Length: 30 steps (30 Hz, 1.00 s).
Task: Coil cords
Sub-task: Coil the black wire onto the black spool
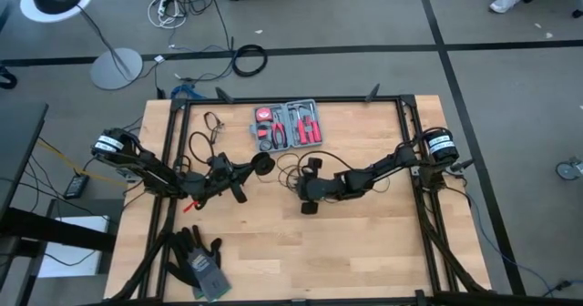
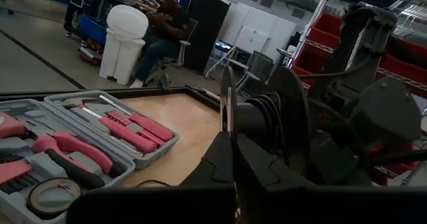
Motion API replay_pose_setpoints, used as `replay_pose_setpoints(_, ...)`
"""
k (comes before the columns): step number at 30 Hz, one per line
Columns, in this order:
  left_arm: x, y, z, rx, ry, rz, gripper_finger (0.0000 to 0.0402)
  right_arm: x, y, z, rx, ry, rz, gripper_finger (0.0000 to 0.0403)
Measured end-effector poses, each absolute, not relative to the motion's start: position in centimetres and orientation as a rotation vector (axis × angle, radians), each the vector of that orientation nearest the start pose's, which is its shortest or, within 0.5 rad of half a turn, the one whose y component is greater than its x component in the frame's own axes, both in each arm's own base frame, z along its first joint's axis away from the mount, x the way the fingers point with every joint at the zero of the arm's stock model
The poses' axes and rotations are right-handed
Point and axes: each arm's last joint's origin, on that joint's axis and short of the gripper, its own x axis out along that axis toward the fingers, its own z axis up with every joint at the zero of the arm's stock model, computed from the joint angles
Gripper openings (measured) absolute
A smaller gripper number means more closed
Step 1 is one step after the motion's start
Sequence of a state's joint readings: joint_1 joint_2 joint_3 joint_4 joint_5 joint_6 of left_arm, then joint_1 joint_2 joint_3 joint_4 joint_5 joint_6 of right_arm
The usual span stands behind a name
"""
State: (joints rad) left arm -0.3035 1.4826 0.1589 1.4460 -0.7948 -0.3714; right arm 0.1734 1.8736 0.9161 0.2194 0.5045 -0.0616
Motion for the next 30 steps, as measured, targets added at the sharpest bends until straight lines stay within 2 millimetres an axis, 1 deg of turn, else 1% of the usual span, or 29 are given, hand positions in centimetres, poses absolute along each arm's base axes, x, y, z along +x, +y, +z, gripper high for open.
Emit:
replay_pose_setpoints(2,19.9,-4.1,15.4,-0.428,-0.196,0.465,0.0,35.3,4.8,12.5,-0.262,0.726,-0.312,0.0019)
replay_pose_setpoints(3,19.9,-4.1,15.4,-0.429,-0.195,0.461,0.0,35.3,4.8,12.5,-0.238,0.723,-0.322,0.001)
replay_pose_setpoints(5,19.9,-4.1,15.4,-0.429,-0.193,0.45,0.0,35.2,4.7,12.9,-0.182,0.701,-0.364,0.0009)
replay_pose_setpoints(8,20.0,-4.2,15.4,-0.427,-0.187,0.412,0.0,34.9,4.0,14.2,-0.089,0.675,-0.416,0.0004)
replay_pose_setpoints(12,20.0,-4.4,15.5,-0.424,-0.178,0.359,0.0,34.2,2.6,16.1,0.049,0.685,-0.394,0.0003)
replay_pose_setpoints(16,20.3,-4.5,15.6,-0.411,-0.175,0.312,0.0,33.5,1.5,17.0,0.08,0.715,-0.414,0.0002)
replay_pose_setpoints(20,20.7,-4.8,16.0,-0.38,-0.171,0.264,0.0,32.9,0.6,18.2,0.093,0.708,-0.439,0.0001)
replay_pose_setpoints(25,21.1,-4.9,15.2,-0.339,-0.077,0.285,0.0,32.2,0.0,20.7,0.12,0.632,-0.447,0.0001)
replay_pose_setpoints(27,21.4,-4.9,14.7,-0.336,-0.023,0.322,0.0,31.8,0.0,21.7,0.146,0.59,-0.449,0.0001)
replay_pose_setpoints(30,21.9,-4.9,14.3,-0.313,0.04,0.391,0.0,31.6,0.0,22.7,0.174,0.548,-0.441,0.0001)
